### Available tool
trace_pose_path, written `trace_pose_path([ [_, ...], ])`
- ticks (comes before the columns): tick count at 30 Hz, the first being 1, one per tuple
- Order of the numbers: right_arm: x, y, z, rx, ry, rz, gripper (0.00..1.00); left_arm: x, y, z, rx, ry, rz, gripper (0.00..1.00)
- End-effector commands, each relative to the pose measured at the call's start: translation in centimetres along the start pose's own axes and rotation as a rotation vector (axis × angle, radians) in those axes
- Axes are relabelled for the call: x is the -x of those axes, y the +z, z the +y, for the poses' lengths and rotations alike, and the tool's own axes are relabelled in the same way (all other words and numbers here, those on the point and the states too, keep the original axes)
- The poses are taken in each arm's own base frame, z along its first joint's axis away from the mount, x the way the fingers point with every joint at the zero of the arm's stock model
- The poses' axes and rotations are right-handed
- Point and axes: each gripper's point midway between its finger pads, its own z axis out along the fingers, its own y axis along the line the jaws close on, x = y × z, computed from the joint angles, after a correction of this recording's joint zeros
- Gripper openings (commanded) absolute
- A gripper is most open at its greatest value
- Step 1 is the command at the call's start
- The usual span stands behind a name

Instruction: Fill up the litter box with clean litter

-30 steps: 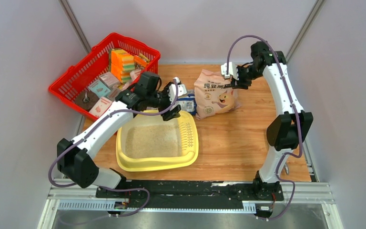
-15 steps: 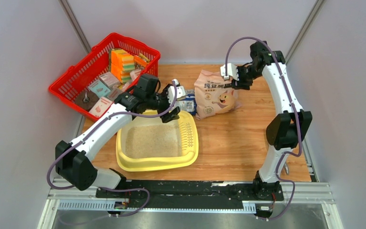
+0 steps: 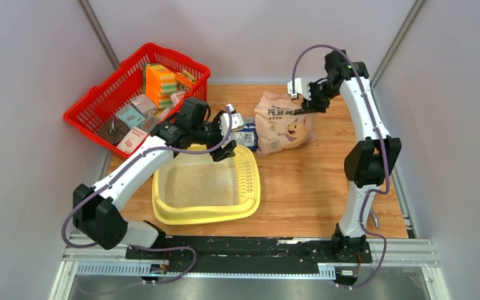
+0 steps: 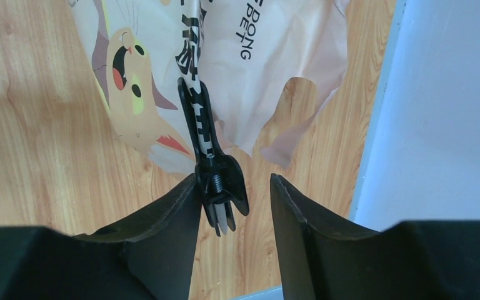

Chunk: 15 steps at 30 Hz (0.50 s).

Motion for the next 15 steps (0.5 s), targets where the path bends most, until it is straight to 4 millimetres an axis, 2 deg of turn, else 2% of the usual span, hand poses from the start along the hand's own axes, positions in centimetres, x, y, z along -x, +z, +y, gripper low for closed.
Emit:
trace_pose_path([
  [1, 1.0, -1.1, 0.3, 0.017, 0.029, -0.014, 0.47, 0.8, -0.4, -0.2, 0.005, 0.000, -0.031, 0.81],
  [3, 1.1, -1.2, 0.6, 0.033, 0.019, -0.014, 0.40, 0.7, -0.2, -0.3, -0.002, -0.003, -0.030, 0.81],
  [4, 1.1, -1.3, 0.6, 0.039, 0.017, -0.012, 0.23, 0.7, -0.2, -0.3, -0.002, -0.006, -0.030, 0.81],
  [6, 1.3, -1.9, 0.5, 0.036, 0.020, -0.010, 0.05, 0.7, -0.1, -0.2, -0.002, -0.005, -0.029, 0.81],
  [10, 2.8, -3.8, 0.1, -0.016, 0.039, -0.052, 0.00, 0.4, 0.0, -0.3, -0.010, -0.013, -0.018, 0.81],
  [11, 3.4, -5.1, 0.0, -0.049, 0.038, -0.065, 0.00, 0.4, 0.1, -0.3, -0.011, -0.017, -0.017, 0.81],
  [12, 4.0, -5.6, 0.0, -0.063, 0.054, -0.086, 0.00, 0.3, 0.1, -0.3, -0.010, -0.019, -0.015, 0.81],
  [15, 5.9, -7.7, 1.1, -0.084, 0.060, -0.134, 0.00, 0.0, 0.3, -0.3, -0.010, -0.027, -0.006, 0.81],
])
